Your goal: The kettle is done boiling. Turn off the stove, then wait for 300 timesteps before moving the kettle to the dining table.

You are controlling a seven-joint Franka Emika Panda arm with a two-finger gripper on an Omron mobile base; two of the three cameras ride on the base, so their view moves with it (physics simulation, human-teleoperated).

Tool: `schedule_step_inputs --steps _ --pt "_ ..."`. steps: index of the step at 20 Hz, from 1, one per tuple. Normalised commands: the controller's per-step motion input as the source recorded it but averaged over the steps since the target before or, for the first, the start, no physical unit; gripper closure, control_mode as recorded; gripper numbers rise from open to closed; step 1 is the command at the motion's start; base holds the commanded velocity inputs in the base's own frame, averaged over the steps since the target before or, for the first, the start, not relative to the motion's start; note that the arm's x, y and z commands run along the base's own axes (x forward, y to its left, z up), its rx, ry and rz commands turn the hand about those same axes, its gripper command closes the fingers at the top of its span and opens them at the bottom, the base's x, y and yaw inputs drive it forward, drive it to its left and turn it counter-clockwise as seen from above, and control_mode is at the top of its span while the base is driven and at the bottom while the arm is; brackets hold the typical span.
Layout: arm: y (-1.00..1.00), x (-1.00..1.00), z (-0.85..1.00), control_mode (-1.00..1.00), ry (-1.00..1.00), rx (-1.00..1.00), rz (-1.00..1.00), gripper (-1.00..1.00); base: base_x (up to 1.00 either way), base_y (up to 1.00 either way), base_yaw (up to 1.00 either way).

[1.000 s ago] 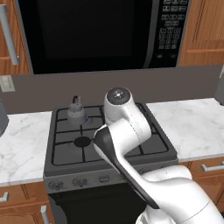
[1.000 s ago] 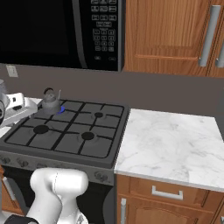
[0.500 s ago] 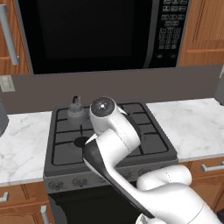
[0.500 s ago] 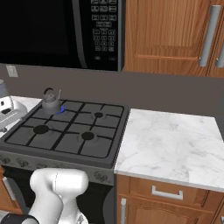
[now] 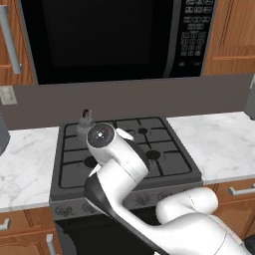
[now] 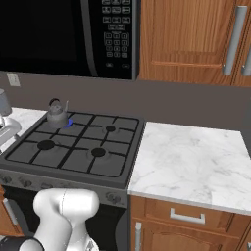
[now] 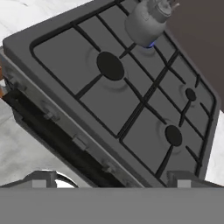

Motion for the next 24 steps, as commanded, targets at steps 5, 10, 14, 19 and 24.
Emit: schedule_step_inputs --steps 5,10,14,19,24 --pt "0.22 -0.12 -0.18 -1.0 0.0 -0.12 0.08 -1.0 0.0 0.0 0.0" --pt "0.2 -0.28 -0.1 -1.0 -0.02 -0.14 0.06 -1.0 0.0 0.0 0.0" --pt "0.2 -0.33 -0.05 -1.0 -0.04 -0.15 0.05 -1.0 0.0 0.0 0.0" --pt "0.14 -0.33 -0.07 -1.0 -0.05 -0.13 0.04 -1.0 0.0 0.0 0.0" --pt "0.06 -0.22 -0.13 -1.0 -0.03 -0.12 0.04 -1.0 0.0 0.0 0.0"
